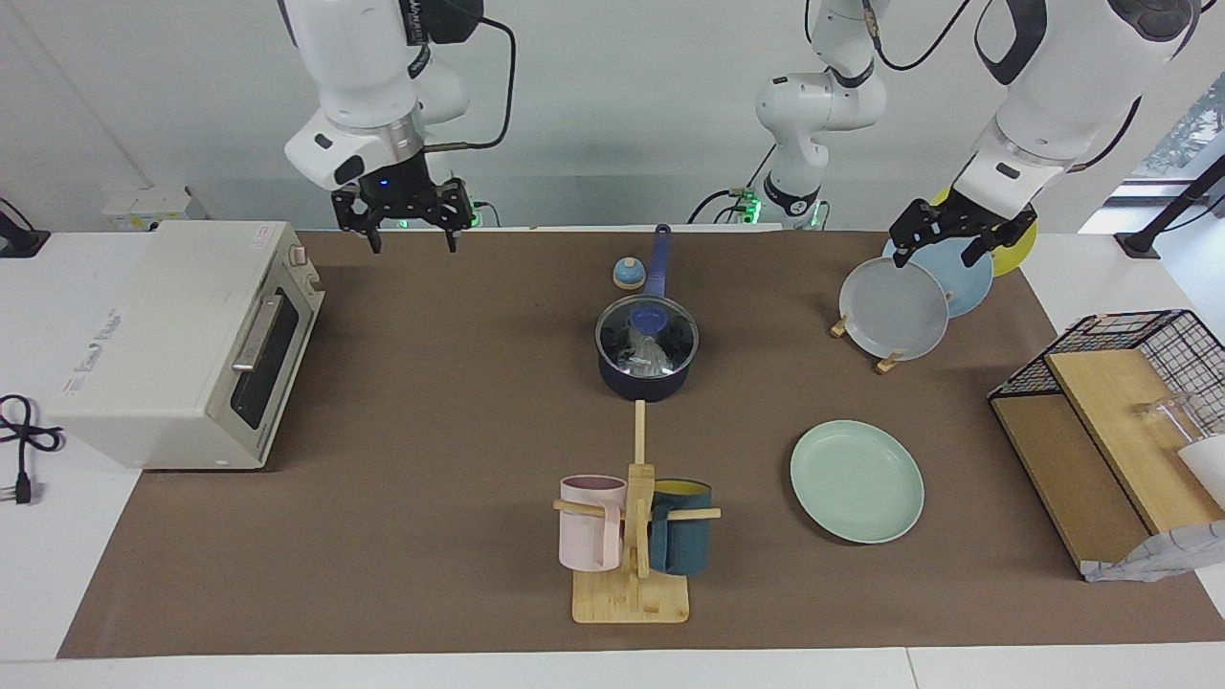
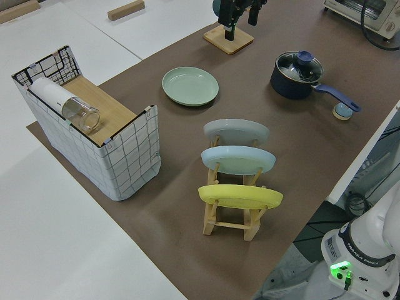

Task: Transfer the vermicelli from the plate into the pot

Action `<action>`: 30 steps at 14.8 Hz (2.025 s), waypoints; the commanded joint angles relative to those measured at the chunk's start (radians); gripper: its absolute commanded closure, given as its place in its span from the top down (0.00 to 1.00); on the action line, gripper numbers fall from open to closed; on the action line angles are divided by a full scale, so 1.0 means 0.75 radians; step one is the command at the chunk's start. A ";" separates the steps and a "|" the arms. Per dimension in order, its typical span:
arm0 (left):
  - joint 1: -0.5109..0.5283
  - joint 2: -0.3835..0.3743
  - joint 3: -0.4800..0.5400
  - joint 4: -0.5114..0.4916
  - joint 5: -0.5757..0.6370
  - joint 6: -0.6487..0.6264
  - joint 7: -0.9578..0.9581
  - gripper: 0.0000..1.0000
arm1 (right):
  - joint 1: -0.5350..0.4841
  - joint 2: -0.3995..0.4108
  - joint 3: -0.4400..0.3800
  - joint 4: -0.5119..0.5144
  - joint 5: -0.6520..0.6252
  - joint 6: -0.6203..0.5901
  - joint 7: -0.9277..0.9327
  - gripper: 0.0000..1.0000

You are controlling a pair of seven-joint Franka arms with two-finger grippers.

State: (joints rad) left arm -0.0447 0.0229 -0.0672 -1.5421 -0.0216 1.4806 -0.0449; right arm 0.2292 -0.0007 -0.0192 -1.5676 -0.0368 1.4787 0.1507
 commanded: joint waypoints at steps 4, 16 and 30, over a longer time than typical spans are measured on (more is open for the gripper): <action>0.013 -0.041 -0.007 -0.051 0.016 0.026 -0.004 1.00 | -0.136 -0.026 0.013 -0.045 0.022 -0.022 -0.117 1.00; 0.013 -0.041 -0.007 -0.051 0.016 0.026 -0.004 1.00 | -0.244 -0.064 -0.017 -0.117 0.006 0.049 -0.191 1.00; 0.013 -0.041 -0.007 -0.051 0.016 0.026 -0.004 1.00 | -0.316 -0.054 0.005 -0.102 0.022 0.037 -0.248 1.00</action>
State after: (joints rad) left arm -0.0447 0.0229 -0.0672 -1.5421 -0.0216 1.4806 -0.0449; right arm 0.0200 -0.0304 -0.0323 -1.6318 -0.0296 1.4966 -0.0093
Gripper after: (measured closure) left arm 0.000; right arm 0.000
